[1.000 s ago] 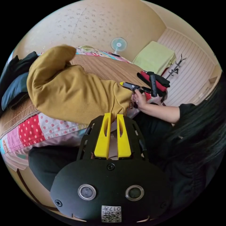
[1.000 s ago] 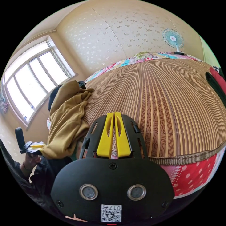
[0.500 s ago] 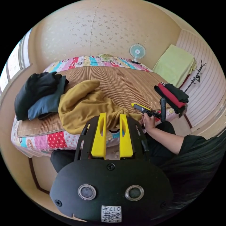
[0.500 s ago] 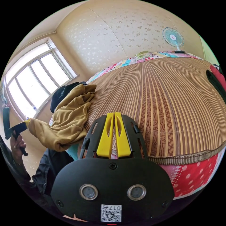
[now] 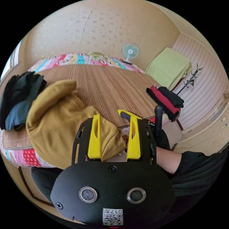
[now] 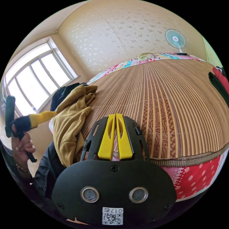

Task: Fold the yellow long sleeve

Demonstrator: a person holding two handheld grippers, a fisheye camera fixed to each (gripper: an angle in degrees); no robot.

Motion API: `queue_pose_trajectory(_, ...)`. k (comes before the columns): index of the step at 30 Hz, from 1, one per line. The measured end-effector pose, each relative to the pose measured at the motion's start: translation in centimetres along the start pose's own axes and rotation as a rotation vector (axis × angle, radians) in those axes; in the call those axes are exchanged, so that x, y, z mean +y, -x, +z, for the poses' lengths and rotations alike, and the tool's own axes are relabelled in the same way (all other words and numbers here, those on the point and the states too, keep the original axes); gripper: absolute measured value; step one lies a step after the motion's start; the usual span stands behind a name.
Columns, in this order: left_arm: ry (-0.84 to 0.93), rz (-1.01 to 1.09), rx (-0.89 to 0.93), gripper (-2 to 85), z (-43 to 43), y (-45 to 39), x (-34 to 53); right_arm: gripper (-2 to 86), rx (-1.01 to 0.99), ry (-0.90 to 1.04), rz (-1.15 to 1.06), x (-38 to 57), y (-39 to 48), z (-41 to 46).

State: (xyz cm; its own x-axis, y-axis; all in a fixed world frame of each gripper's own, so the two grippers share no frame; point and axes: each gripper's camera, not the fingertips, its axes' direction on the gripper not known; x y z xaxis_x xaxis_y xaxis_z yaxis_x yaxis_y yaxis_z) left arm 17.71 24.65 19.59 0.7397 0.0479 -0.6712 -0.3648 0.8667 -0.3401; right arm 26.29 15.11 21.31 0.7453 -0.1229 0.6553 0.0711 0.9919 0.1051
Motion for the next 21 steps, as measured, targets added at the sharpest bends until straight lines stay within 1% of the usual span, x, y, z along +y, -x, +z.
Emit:
queue_pose_trajectory(1,0.077,-0.033,0.028,16.1,2.9,0.9,0.0,0.2,-0.003,-0.001,0.001,0.0,-0.1,-0.2)
queue_pose_trajectory(2,0.097,-0.039,0.032,15.3,4.0,1.2,0.1,0.2,-0.004,-0.002,0.001,0.1,-0.1,-0.2)
queue_pose_trajectory(3,0.03,-0.048,-0.028,13.7,4.3,1.6,1.0,0.3,-0.006,-0.003,0.0,0.1,-0.2,-0.4)
queue_pose_trajectory(4,-0.037,-0.062,-0.095,10.4,3.6,1.9,1.9,0.3,-0.008,-0.003,0.001,0.2,-0.2,-0.6)
queue_pose_trajectory(9,-0.008,-0.042,-0.068,5.2,0.4,3.6,3.2,0.3,-0.018,-0.006,0.004,0.4,-0.5,-1.4)
queue_pose_trajectory(11,-0.031,-0.055,0.066,4.0,-1.7,5.2,4.0,0.3,-0.018,-0.006,0.004,0.5,-0.6,-1.8)
queue_pose_trajectory(13,-0.184,-0.069,0.373,2.8,-6.7,8.5,6.1,0.3,-0.023,-0.007,0.005,0.7,-0.7,-2.3)
queue_pose_trajectory(14,-0.229,-0.063,0.443,2.6,-8.2,9.3,6.7,0.3,-0.025,-0.007,0.006,0.7,-0.8,-2.5)
queue_pose_trajectory(16,-0.405,-0.016,0.735,2.1,-14.2,12.5,8.4,0.4,-0.03,-0.009,0.006,0.9,-0.9,-3.1)
queue_pose_trajectory(17,-0.454,0.003,0.814,2.0,-15.8,13.3,8.7,0.4,-0.03,-0.009,0.006,1.0,-1.0,-3.3)
queue_pose_trajectory(18,-0.544,0.051,0.951,1.9,-19.1,14.7,9.2,0.4,-0.031,-0.008,0.007,1.1,-1.0,-3.6)
queue_pose_trajectory(19,-0.617,0.119,1.028,1.7,-22.7,15.5,9.4,0.5,-0.036,-0.006,0.01,1.1,-1.2,-4.0)
queue_pose_trajectory(20,-0.643,0.16,1.04,1.7,-24.5,15.7,9.5,0.5,-0.041,-0.004,0.013,1.1,-1.3,-4.2)
queue_pose_trajectory(21,-0.683,0.253,1.019,1.6,-28.4,15.7,9.7,0.5,-0.062,0.002,0.018,1.2,-1.6,-4.6)
